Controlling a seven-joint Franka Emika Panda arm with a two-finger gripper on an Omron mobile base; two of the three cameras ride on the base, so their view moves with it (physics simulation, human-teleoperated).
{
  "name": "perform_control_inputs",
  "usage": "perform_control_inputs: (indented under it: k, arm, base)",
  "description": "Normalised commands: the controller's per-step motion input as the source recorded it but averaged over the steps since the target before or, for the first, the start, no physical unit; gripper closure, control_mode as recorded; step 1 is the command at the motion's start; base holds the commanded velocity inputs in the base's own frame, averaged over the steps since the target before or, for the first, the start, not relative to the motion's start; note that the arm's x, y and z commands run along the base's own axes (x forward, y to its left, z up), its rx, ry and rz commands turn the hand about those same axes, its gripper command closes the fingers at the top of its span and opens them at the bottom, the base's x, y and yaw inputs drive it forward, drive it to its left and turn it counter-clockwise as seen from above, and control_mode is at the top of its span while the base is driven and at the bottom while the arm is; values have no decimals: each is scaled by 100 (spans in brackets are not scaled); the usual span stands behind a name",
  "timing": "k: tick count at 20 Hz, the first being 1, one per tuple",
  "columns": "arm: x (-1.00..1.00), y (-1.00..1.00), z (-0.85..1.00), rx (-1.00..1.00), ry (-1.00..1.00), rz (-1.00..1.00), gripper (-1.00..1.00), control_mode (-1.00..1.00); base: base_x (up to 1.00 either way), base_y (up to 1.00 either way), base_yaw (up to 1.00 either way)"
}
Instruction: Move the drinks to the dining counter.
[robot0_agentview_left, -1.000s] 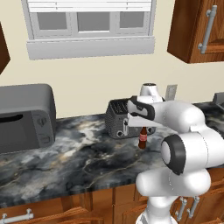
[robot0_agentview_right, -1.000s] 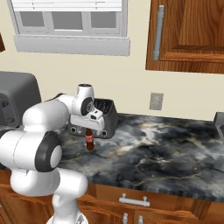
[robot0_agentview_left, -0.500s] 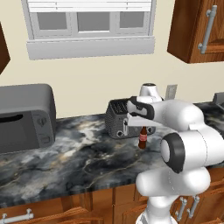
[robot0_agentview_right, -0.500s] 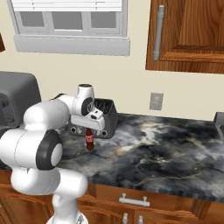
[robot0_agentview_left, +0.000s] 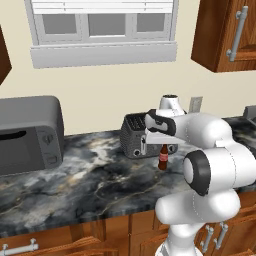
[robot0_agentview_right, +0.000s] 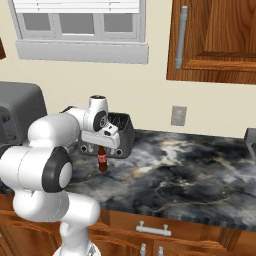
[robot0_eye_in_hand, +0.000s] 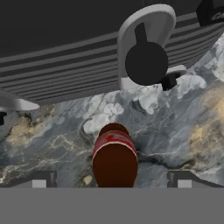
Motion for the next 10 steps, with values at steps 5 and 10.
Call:
perform_control_inputs:
  k: [5, 10]
  arm:
    - [0, 0, -5, 0, 0, 0, 100, -100]
    - [0, 0, 0, 0, 0, 0, 100, -100]
  base:
    - [0, 0, 0]
    - [0, 0, 0]
